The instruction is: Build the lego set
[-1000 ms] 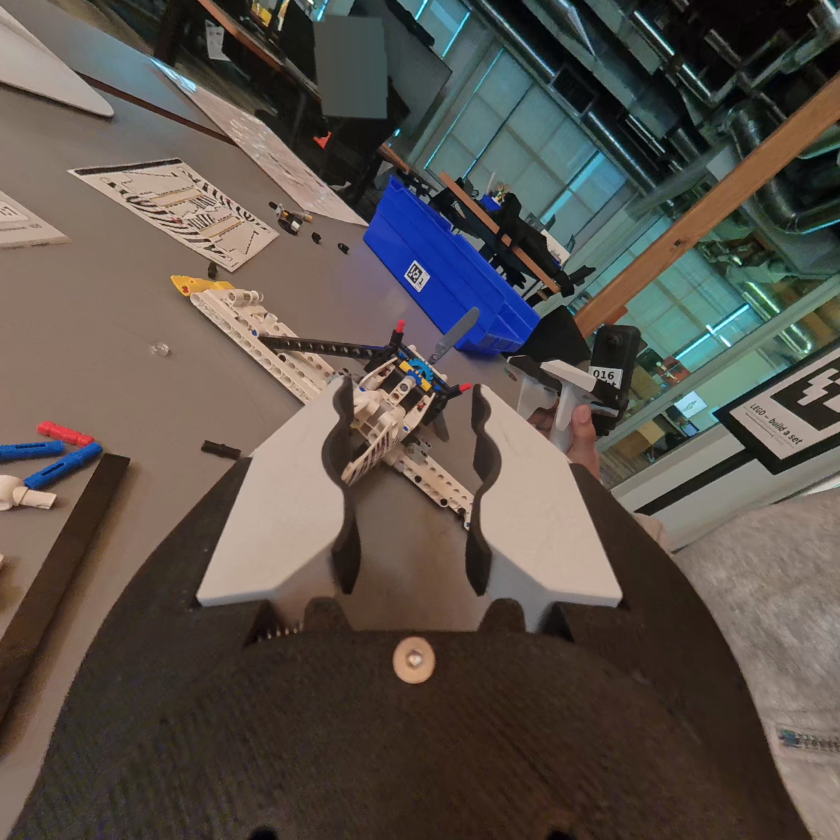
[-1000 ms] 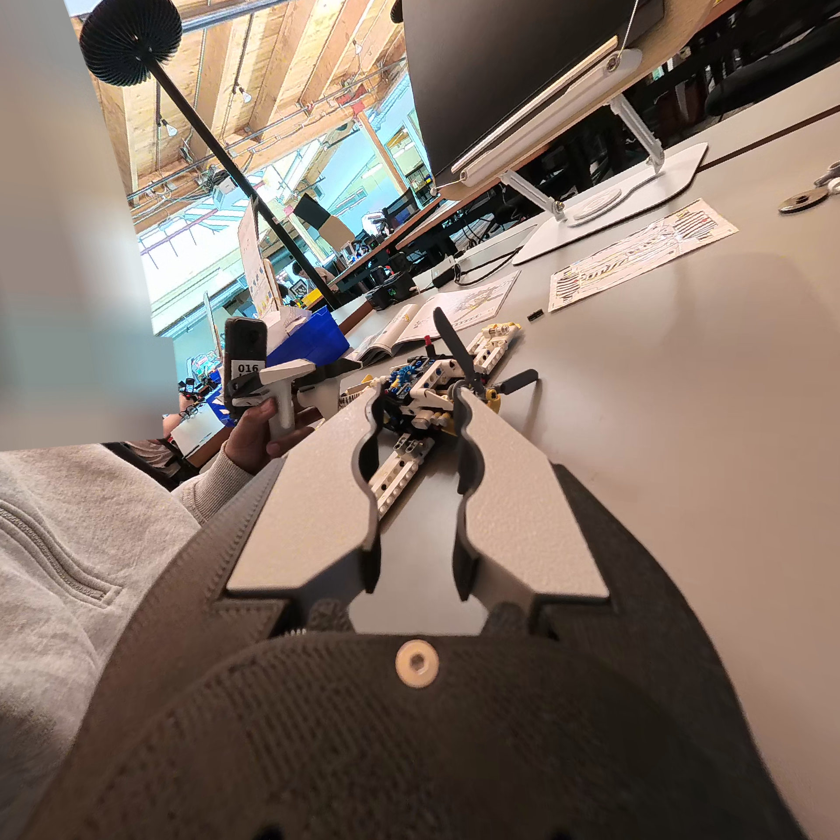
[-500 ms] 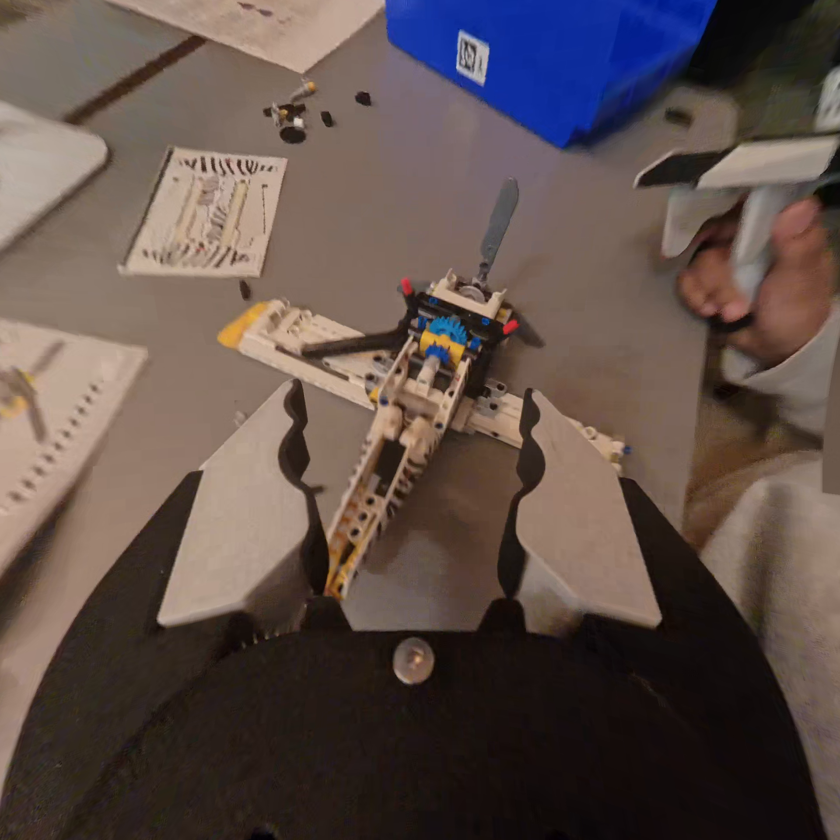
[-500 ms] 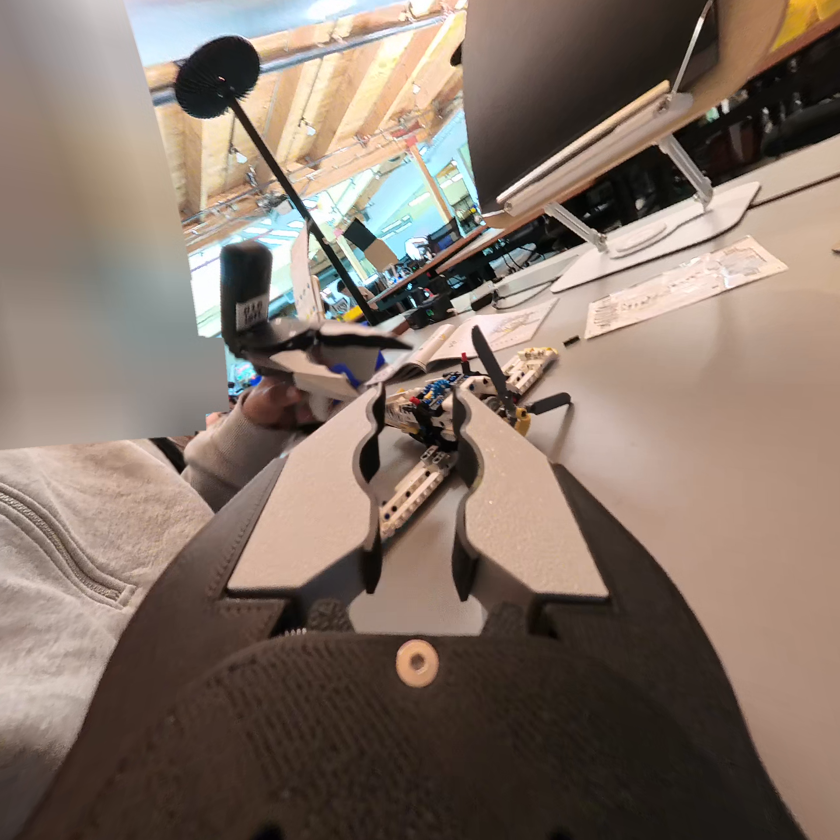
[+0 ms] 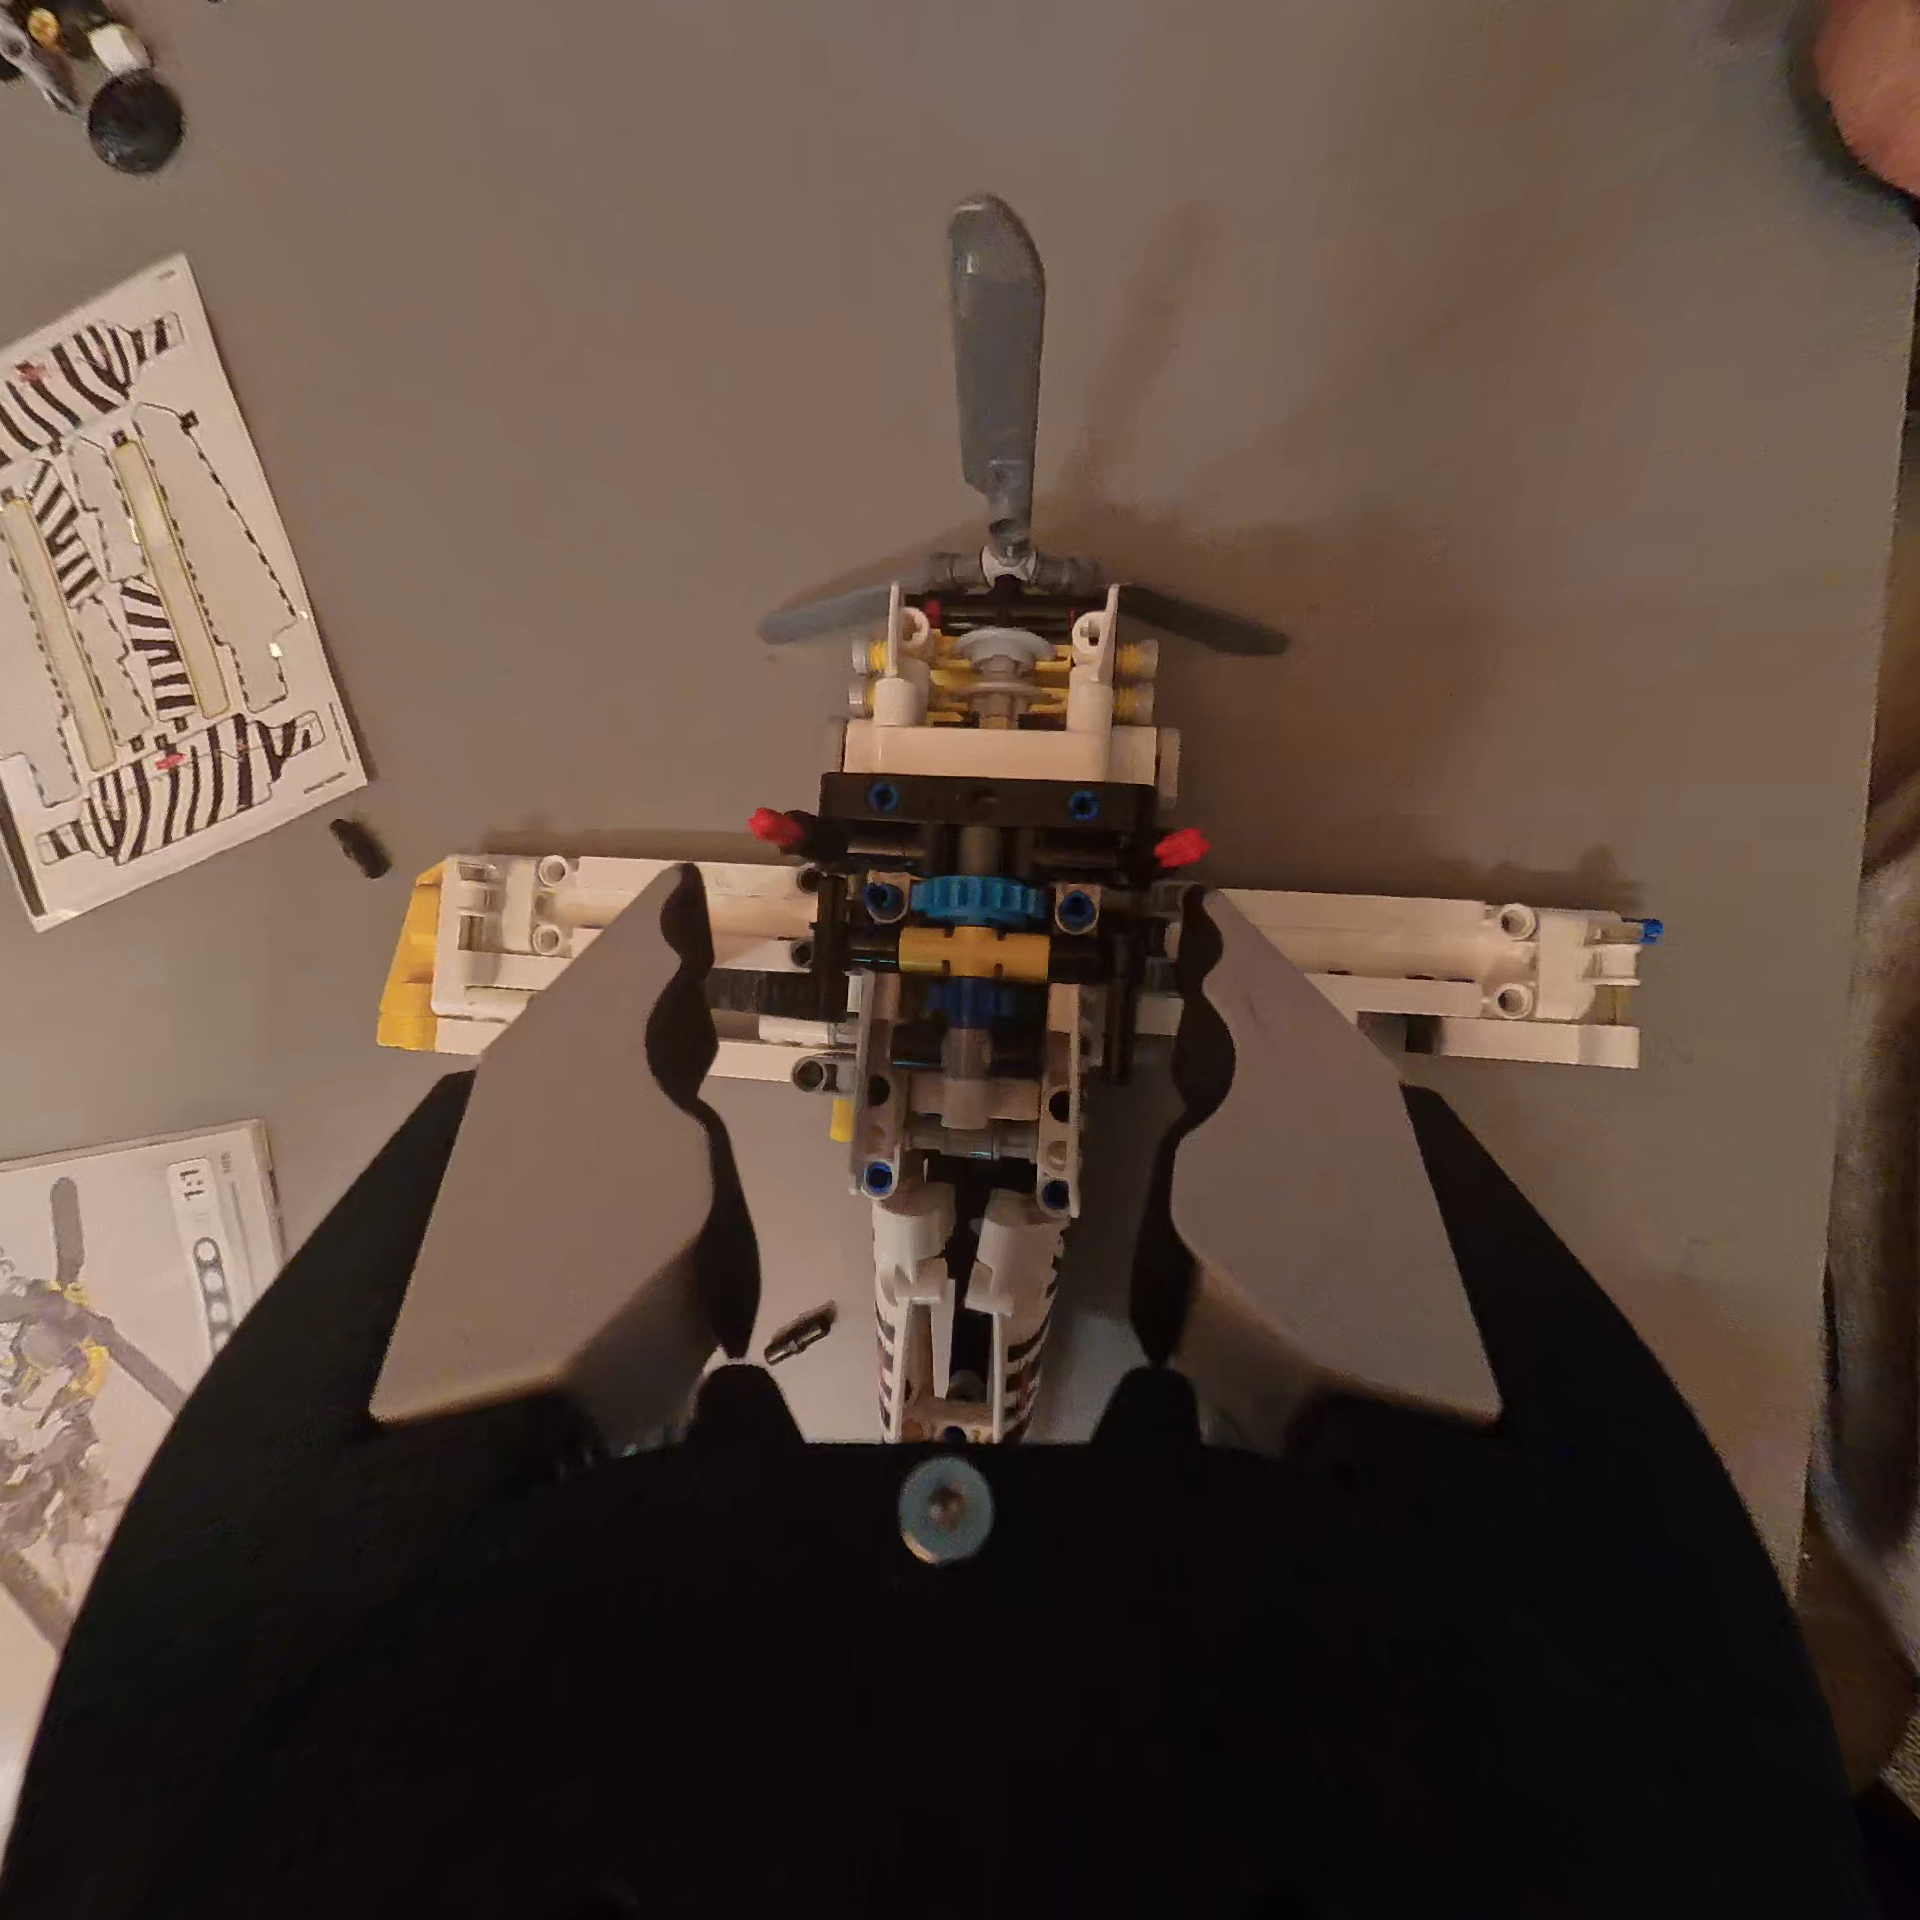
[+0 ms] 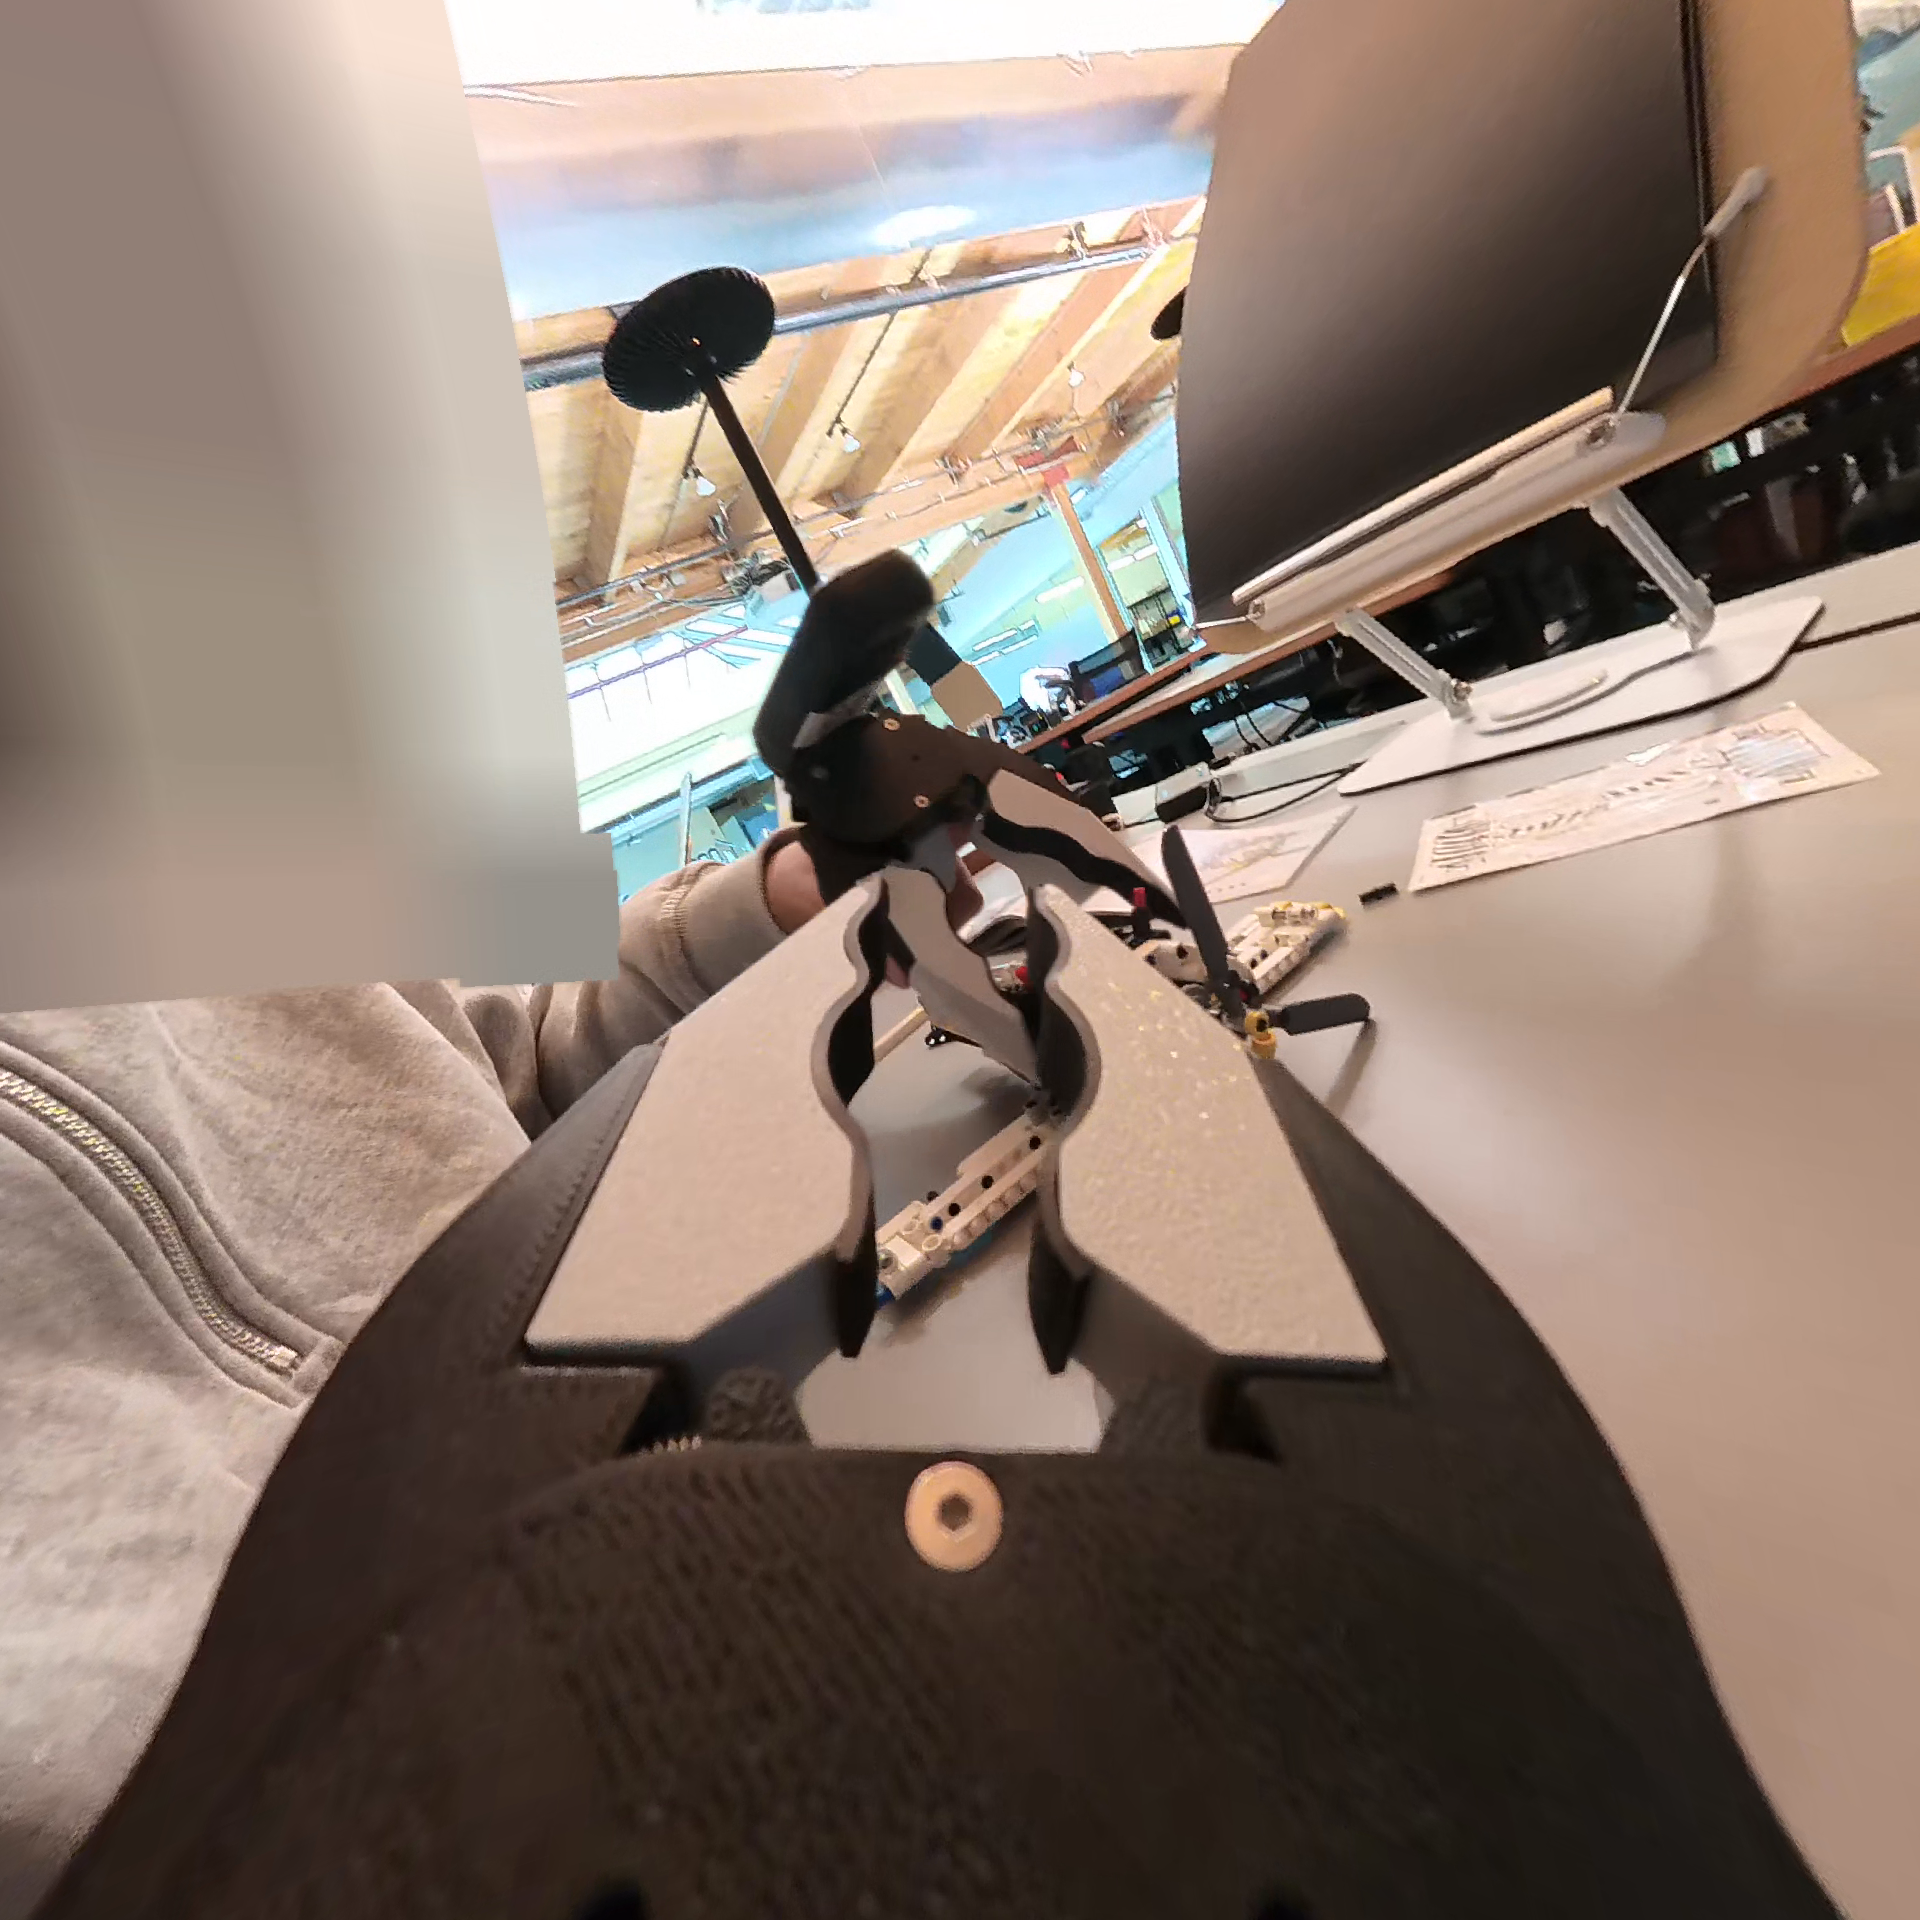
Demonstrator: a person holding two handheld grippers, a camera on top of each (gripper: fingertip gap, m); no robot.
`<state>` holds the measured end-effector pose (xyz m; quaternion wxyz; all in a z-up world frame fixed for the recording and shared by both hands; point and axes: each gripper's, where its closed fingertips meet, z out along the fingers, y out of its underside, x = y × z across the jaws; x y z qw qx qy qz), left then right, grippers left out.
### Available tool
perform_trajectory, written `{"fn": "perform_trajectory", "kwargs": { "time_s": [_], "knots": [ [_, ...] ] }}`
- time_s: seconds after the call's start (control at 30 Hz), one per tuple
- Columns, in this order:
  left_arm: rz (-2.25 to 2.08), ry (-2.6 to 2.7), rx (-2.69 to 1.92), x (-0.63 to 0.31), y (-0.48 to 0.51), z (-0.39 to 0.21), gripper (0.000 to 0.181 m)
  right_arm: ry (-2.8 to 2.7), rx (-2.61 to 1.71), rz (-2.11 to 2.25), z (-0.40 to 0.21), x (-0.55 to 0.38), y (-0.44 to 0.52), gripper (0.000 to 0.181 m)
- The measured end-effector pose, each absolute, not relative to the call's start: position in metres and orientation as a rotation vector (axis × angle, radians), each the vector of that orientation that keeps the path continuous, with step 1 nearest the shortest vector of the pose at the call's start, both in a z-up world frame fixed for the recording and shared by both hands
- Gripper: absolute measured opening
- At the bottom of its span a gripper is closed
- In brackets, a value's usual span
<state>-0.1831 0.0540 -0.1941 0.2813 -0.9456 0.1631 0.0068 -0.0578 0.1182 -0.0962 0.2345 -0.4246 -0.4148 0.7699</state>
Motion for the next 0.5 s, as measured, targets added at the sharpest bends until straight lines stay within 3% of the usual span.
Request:
{"fn": "perform_trajectory", "kwargs": {
  "time_s": [0.13,0.5],
  "knots": [
    [-0.047,0.424,-2.538,-0.179,0.053,-0.197,0.065,-1.122,-1.140,2.130,-0.094,-0.055,0.119,0.023],
    [-0.120,0.330,-2.481,-0.188,0.053,-0.186,0.063,-1.095,-1.118,2.154,-0.091,-0.052,0.122,0.022]
  ]
}}
